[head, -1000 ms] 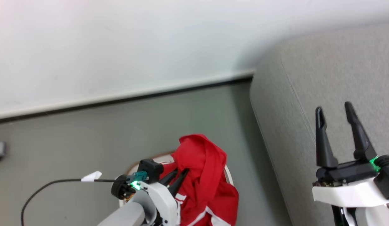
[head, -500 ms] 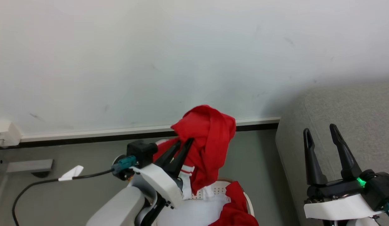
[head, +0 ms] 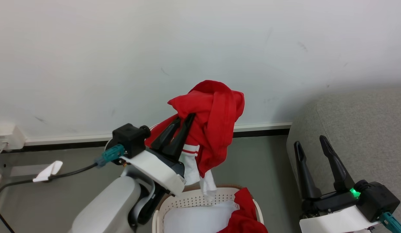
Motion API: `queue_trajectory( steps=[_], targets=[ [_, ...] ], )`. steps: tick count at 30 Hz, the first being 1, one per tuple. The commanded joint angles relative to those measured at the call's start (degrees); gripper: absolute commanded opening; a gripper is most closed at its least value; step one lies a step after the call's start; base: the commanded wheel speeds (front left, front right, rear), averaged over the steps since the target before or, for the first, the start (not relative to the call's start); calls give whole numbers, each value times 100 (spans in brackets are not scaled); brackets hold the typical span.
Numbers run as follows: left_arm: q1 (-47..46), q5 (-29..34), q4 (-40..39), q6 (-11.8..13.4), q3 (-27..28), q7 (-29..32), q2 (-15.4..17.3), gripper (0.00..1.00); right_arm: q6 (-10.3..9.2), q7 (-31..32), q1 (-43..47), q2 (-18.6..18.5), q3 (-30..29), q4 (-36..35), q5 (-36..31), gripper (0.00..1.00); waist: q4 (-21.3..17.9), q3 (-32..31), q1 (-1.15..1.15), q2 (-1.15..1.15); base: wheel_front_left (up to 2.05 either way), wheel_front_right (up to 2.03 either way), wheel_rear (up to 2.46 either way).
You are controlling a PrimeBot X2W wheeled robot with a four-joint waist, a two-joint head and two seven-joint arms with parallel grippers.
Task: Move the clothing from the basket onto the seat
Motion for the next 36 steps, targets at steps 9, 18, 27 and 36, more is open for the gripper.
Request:
queue_trajectory(
  steps=[9,18,27,36],
  targets=[
    [151,-52,-343,133,17,105,129,0,-12,2,-32,-17,208,66,-67,100,-58,5,1,-1,0,0,0],
    [160,-88,-357,148,-12,125,118,0,-12,3,-259,-19,1533,294,-77,100,-50,19,1,-1,0,0,0],
    [160,-91,-414,64,-215,170,-66,0,-12,3,-943,-19,2215,1487,161,100,142,46,1,-1,0,0,0],
    [195,-58,-494,-63,-610,236,-432,0,-12,3,-1590,-17,2531,3010,502,100,631,29,1,-1,0,0,0]
  ],
)
